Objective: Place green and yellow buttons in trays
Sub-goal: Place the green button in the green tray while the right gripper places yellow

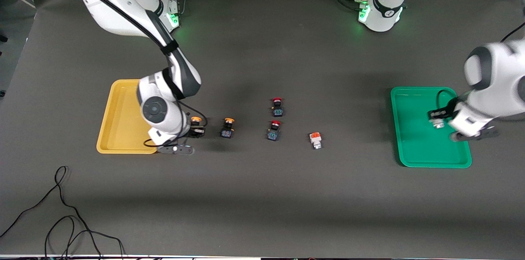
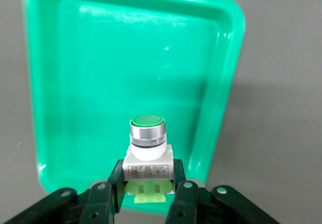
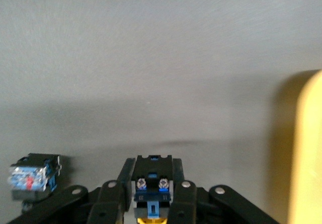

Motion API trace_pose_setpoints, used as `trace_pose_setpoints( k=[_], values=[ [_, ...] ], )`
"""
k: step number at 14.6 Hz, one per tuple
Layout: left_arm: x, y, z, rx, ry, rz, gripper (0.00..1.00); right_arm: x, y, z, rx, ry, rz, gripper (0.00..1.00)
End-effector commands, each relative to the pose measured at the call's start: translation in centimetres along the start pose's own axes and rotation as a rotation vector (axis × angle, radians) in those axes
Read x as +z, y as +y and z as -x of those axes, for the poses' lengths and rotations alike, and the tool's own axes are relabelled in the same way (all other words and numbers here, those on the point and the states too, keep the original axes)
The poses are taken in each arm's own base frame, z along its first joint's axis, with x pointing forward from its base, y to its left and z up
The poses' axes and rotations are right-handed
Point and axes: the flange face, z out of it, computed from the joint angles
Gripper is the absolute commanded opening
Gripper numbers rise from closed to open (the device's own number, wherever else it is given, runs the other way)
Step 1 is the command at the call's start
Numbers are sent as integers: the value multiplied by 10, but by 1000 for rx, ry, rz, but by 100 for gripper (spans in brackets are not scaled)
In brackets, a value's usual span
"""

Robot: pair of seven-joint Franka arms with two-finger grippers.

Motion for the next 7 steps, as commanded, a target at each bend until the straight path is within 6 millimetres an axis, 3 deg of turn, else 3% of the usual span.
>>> trace_pose_setpoints(
  k=[1,4,5,7],
  values=[
    [60,9,-10,43,18,-13,23,-60,41,-5,-45,-9,21,0],
    [69,8,-9,54,15,-17,23,-85,122,-16,-144,-31,37,0],
    [70,7,-9,69,10,-22,33,-86,151,-16,-172,-34,38,0],
    [66,3,-10,139,9,-25,98,-68,194,-12,-235,-28,43,0]
  ],
)
